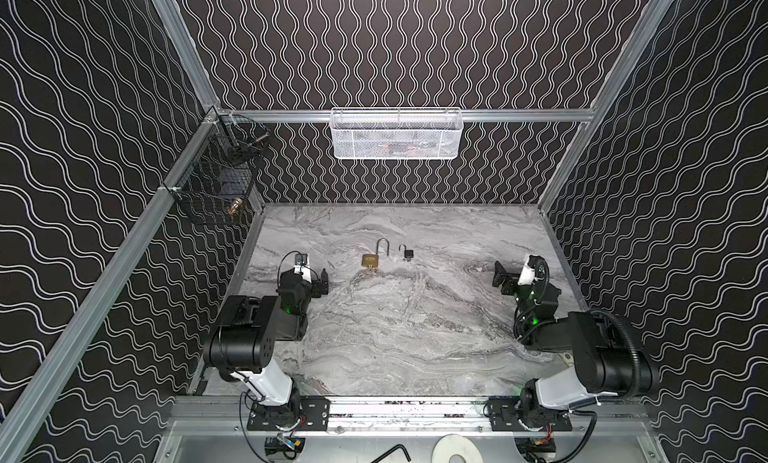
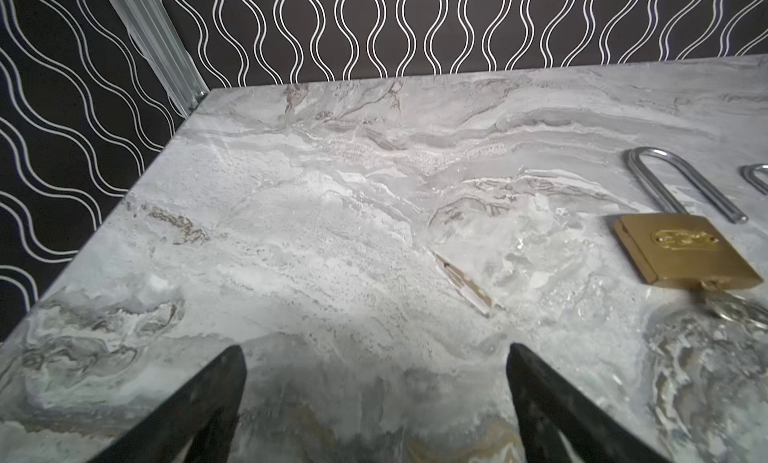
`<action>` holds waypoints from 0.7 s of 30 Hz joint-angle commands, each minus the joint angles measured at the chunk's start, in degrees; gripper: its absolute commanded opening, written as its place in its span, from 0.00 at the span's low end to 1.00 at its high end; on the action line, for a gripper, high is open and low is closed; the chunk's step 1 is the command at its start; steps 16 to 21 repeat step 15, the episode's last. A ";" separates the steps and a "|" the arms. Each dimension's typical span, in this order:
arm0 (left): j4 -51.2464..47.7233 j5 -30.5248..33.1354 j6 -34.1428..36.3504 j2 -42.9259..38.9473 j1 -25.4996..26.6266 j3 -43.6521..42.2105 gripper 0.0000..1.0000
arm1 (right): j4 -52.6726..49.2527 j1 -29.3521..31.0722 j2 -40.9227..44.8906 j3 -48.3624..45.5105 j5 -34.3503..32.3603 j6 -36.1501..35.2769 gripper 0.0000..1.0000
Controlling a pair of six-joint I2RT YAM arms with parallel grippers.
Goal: Unlock with the key
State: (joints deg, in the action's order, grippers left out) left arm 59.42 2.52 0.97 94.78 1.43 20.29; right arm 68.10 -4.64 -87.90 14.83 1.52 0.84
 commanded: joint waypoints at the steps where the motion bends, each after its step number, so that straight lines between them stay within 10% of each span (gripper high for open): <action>1: 0.00 -0.54 1.21 -0.19 0.04 0.09 0.99 | -1.12 0.72 0.76 -0.33 -1.31 -0.92 0.99; 21: -0.87 -1.57 2.64 0.05 0.81 0.93 0.99 | 0.78 1.47 0.17 -0.63 -1.51 -1.85 0.99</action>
